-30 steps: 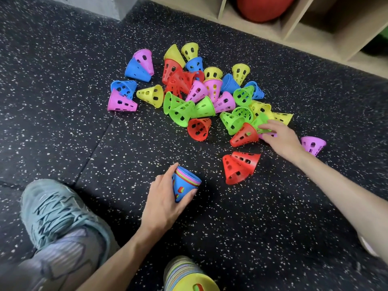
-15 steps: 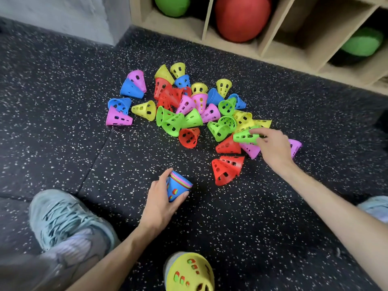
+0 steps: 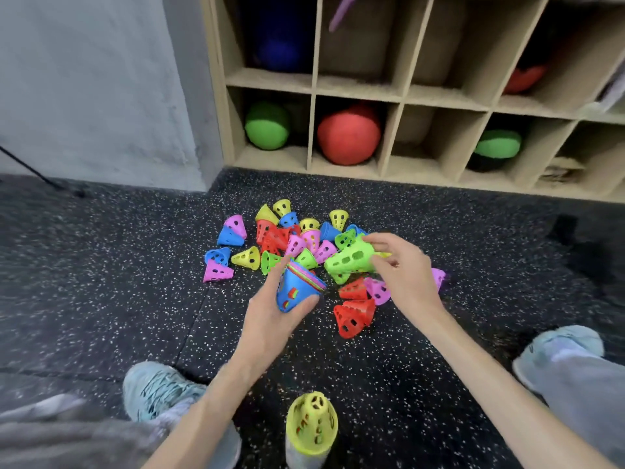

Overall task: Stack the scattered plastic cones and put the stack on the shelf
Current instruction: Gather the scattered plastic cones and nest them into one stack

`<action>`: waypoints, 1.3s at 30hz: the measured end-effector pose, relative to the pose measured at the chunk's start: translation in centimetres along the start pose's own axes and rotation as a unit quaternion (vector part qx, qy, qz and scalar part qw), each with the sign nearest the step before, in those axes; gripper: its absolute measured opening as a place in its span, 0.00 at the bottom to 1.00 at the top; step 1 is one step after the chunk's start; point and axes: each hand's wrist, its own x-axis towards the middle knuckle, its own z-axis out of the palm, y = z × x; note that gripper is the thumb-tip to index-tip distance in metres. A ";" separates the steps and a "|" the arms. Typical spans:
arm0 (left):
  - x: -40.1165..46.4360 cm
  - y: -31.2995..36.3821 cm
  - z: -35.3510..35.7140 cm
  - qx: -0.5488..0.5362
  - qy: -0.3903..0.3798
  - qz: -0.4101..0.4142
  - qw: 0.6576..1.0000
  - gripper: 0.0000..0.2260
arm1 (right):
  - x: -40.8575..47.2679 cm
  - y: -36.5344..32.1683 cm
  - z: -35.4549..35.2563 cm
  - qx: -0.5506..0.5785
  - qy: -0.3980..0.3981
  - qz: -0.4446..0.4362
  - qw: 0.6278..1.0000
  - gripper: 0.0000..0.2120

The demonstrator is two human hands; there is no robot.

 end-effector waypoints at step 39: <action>-9.8 10.1 -1.8 -0.292 0.118 -0.074 0.946 0.28 | -12.6 -3.6 1.2 0.250 -0.234 0.017 0.939 0.31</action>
